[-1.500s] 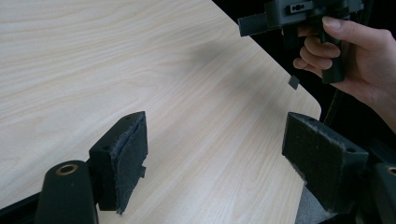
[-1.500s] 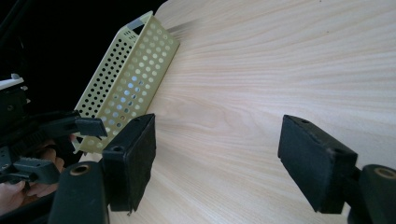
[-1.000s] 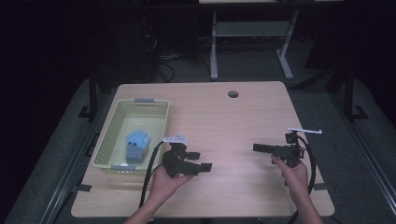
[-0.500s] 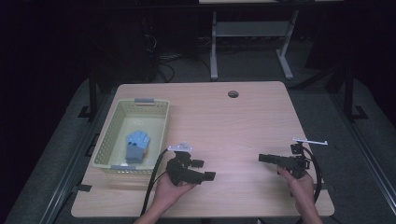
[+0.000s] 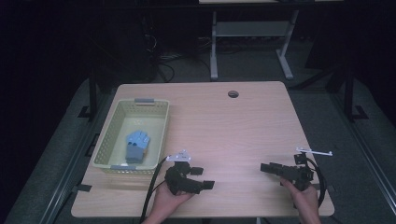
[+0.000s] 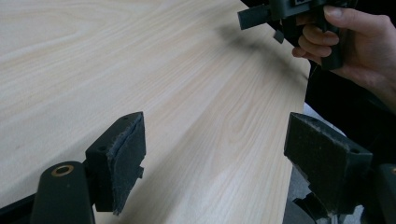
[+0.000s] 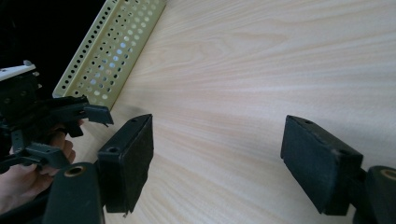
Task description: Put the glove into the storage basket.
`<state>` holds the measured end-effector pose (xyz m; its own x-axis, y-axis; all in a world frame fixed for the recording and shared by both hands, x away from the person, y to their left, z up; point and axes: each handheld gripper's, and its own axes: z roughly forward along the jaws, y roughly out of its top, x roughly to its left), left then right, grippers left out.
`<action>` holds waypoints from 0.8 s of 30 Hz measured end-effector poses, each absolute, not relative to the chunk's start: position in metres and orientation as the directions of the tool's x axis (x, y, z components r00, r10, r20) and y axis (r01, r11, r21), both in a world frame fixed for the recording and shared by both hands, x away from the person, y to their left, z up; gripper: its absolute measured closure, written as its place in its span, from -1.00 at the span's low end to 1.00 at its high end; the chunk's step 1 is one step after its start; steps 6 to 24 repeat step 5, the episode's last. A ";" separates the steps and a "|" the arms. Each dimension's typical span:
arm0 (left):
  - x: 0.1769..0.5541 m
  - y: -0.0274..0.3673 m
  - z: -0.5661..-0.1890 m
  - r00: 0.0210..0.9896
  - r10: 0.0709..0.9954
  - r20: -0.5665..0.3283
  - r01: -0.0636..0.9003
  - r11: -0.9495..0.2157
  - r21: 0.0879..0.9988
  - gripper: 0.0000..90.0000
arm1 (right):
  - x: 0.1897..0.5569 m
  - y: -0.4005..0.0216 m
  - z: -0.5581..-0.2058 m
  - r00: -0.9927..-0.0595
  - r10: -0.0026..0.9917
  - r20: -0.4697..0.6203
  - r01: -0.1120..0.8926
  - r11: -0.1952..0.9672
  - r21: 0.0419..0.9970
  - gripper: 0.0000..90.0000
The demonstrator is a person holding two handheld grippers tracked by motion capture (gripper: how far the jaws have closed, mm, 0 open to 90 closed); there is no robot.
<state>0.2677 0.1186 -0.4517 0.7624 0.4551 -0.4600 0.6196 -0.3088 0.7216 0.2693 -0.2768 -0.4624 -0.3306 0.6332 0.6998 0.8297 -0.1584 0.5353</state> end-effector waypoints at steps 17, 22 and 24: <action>0.258 0.117 -0.455 0.778 0.444 -0.443 0.601 -0.323 0.731 -0.54 | 0.261 -0.270 -0.465 -0.356 0.617 0.702 0.831 -0.135 0.540 -0.48; 0.258 0.117 -0.455 0.778 0.444 -0.443 0.601 -0.323 0.731 -0.54 | 0.261 -0.270 -0.465 -0.356 0.617 0.702 0.831 -0.135 0.540 -0.48; 0.258 0.117 -0.455 0.778 0.444 -0.443 0.601 -0.323 0.731 -0.54 | 0.261 -0.270 -0.465 -0.356 0.617 0.702 0.831 -0.135 0.540 -0.48</action>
